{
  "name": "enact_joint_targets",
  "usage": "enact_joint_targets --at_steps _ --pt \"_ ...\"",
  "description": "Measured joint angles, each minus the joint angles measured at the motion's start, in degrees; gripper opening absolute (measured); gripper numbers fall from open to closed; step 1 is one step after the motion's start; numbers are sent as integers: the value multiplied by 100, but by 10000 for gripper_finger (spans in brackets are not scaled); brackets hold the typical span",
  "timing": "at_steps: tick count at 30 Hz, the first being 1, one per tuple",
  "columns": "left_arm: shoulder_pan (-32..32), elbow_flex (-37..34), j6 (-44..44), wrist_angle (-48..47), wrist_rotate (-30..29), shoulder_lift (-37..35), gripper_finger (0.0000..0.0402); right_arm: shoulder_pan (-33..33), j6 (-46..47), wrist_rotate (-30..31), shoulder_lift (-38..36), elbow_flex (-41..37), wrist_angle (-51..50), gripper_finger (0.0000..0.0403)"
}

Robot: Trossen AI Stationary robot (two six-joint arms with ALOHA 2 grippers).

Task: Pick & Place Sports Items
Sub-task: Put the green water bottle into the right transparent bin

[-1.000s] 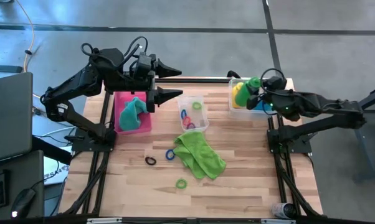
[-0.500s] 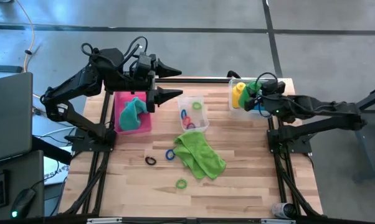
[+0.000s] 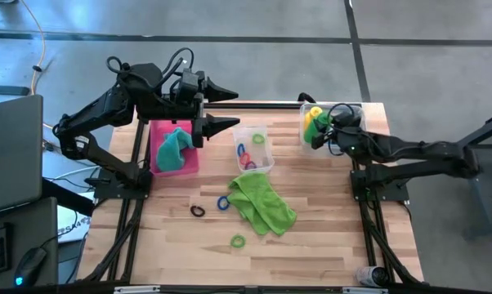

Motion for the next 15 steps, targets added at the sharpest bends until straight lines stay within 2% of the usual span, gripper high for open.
enact_joint_targets --at_steps 10,15 --pt "1 0 0 -2 0 0 353 -810 -120 -1049 37 -1001 1309 209" --pt "-1 0 0 0 0 0 353 -1204 -228 -1529 37 -1259 1457 211"
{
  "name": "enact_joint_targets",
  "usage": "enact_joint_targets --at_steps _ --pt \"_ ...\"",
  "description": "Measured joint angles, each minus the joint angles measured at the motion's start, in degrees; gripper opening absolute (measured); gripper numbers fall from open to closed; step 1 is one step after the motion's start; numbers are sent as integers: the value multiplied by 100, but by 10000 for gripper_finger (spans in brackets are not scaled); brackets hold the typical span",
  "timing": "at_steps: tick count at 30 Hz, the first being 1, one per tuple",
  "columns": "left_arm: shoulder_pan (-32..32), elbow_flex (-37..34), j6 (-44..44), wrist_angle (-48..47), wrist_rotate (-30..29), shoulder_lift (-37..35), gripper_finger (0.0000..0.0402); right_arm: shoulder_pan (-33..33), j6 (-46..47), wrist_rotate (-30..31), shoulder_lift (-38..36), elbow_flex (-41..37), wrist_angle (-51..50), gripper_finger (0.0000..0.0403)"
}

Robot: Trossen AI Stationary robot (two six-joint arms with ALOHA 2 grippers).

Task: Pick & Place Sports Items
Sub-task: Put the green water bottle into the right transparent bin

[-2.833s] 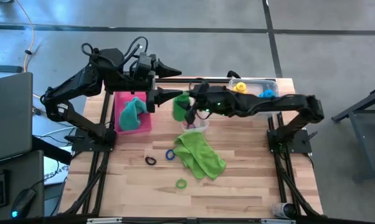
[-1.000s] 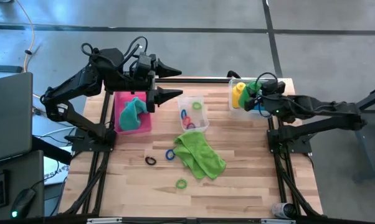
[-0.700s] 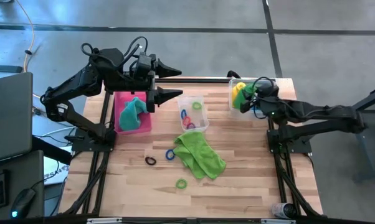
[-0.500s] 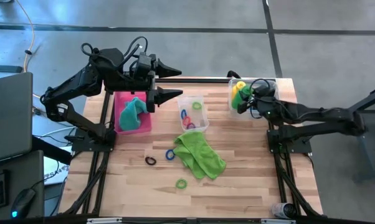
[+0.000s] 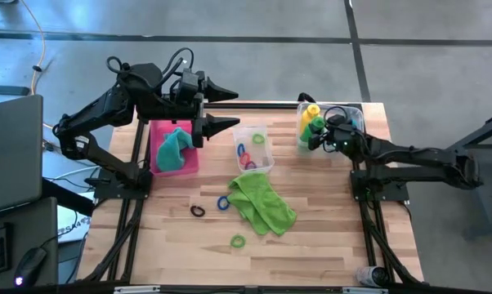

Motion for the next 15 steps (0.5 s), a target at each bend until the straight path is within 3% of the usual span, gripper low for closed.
enact_joint_targets --at_steps 9,15 --pt "2 0 0 0 0 0 353 -365 -356 -504 -4 -67 -2 214" --pt "2 0 0 -2 -2 0 353 -393 -381 -603 1 -77 -72 239"
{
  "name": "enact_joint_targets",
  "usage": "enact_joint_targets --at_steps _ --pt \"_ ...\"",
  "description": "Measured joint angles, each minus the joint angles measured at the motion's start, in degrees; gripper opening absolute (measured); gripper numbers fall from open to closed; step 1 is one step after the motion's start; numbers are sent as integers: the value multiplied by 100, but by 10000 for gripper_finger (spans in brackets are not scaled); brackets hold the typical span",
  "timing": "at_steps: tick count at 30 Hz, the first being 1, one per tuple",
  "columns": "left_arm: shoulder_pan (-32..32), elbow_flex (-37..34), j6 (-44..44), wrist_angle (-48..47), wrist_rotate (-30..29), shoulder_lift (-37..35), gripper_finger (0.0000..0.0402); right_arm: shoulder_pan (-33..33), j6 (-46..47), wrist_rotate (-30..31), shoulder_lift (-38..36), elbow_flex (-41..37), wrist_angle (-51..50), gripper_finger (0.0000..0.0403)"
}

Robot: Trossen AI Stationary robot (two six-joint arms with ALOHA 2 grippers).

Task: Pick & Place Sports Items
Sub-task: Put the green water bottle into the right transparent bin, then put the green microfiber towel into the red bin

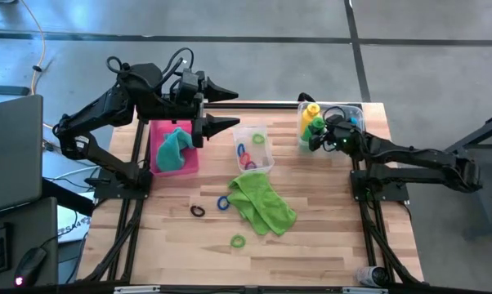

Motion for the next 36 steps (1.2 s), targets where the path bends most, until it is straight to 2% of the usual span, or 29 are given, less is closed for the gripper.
enact_joint_targets --at_steps 11,16,36 --pt "-2 0 0 1 2 0 353 2 12 -31 -8 -1 252 292" --pt "-2 0 0 2 0 0 353 13 19 -304 -86 3 325 308" --pt "-2 0 0 2 2 0 353 13 -329 -902 -1169 8 314 314"
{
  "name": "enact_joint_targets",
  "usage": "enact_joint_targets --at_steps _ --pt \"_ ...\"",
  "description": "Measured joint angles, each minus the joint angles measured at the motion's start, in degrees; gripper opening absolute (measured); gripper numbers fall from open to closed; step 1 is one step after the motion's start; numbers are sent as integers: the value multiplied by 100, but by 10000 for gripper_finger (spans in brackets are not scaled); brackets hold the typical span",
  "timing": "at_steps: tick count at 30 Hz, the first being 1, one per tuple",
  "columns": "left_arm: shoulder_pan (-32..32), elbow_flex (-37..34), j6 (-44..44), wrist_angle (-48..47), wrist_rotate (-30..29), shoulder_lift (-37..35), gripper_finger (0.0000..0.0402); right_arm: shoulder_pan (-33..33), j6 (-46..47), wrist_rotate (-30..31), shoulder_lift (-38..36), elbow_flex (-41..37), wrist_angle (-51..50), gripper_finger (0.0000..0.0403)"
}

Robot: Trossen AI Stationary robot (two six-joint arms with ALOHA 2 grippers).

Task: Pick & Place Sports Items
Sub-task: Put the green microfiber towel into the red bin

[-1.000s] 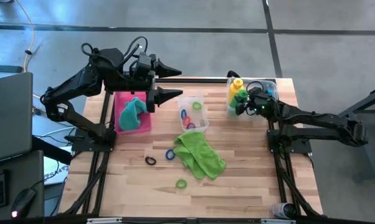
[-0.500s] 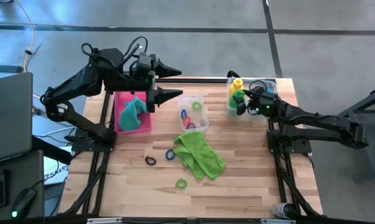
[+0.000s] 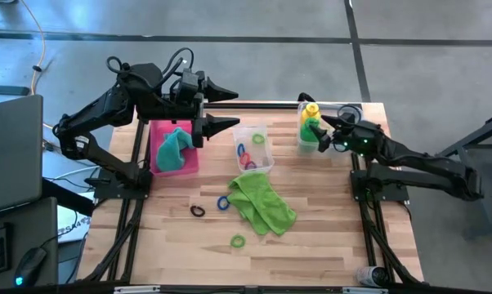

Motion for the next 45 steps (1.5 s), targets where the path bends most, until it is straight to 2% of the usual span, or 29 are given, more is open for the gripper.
enact_joint_targets --at_steps 7,14,24,38,45 --pt "2 0 0 -2 0 0 353 99 1 -466 -291 6 59 314" --pt "0 0 0 0 0 0 353 675 -94 -404 -283 235 165 314" --pt "2 0 0 -2 0 0 353 1882 -297 379 429 1021 -20 314" --pt "2 0 0 -1 0 0 353 3845 -333 2479 1826 2366 -10 314" --pt "0 0 0 -2 -2 0 353 4261 -539 2569 2282 2955 -10 314"
